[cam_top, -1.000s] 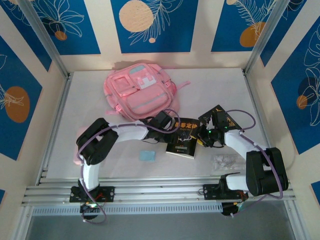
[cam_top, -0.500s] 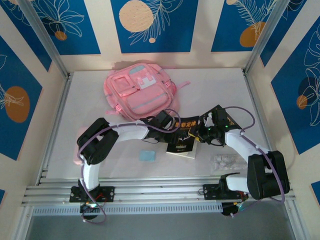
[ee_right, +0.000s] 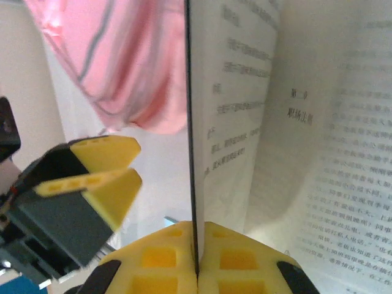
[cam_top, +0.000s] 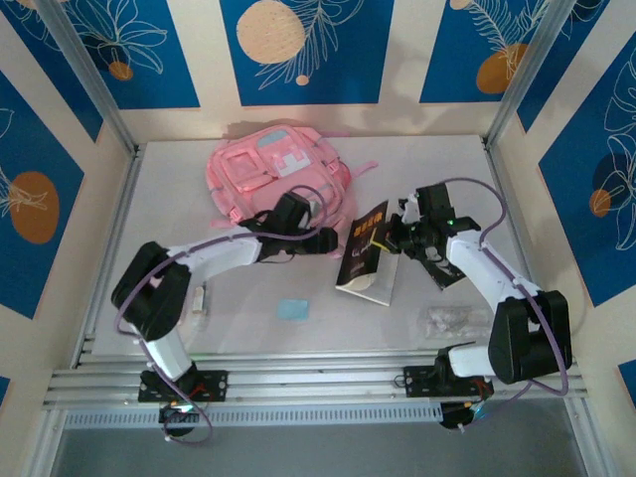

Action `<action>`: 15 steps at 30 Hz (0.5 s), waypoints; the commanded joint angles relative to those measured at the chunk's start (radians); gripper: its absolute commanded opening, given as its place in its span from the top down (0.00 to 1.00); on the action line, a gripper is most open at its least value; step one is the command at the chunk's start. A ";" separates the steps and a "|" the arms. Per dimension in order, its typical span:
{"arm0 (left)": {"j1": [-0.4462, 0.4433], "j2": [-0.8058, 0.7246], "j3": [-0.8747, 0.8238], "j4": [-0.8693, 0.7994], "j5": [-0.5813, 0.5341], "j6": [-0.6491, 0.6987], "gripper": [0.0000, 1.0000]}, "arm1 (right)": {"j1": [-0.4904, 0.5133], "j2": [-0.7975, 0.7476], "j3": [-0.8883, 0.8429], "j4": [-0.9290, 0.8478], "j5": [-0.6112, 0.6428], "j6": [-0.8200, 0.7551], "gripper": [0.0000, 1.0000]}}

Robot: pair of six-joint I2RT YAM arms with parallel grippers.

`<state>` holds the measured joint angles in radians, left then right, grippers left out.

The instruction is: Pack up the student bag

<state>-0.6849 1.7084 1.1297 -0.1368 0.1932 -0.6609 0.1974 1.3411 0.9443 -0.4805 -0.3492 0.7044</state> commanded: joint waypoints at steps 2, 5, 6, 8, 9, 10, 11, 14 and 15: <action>0.074 -0.056 -0.085 0.147 0.034 -0.078 0.27 | 0.022 0.005 0.146 -0.084 -0.070 -0.080 1.00; 0.114 -0.069 -0.136 0.258 0.077 -0.133 0.25 | 0.044 0.032 0.215 -0.039 -0.127 -0.062 1.00; 0.124 -0.073 -0.147 0.284 0.085 -0.147 0.25 | 0.057 0.045 0.242 -0.022 -0.138 -0.060 1.00; 0.140 -0.076 -0.165 0.327 0.095 -0.167 0.25 | 0.089 0.078 0.290 0.002 -0.143 -0.059 1.00; 0.146 -0.078 -0.177 0.351 0.099 -0.178 0.24 | 0.105 0.101 0.311 0.019 -0.147 -0.060 1.00; 0.152 -0.081 -0.191 0.371 0.101 -0.189 0.24 | 0.121 0.124 0.328 0.035 -0.152 -0.063 1.00; 0.155 -0.082 -0.203 0.394 0.103 -0.198 0.23 | 0.132 0.145 0.340 0.047 -0.155 -0.062 1.00; 0.161 -0.087 -0.243 0.460 0.107 -0.223 0.22 | 0.148 0.206 0.324 0.125 -0.177 -0.039 1.00; 0.161 -0.085 -0.255 0.474 0.105 -0.224 0.22 | 0.146 0.225 0.303 0.160 -0.177 -0.027 1.00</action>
<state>-0.5320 1.6497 0.9028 0.2317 0.2661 -0.8452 0.3382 1.5288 1.2556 -0.4252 -0.4511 0.6624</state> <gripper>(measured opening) 0.783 0.056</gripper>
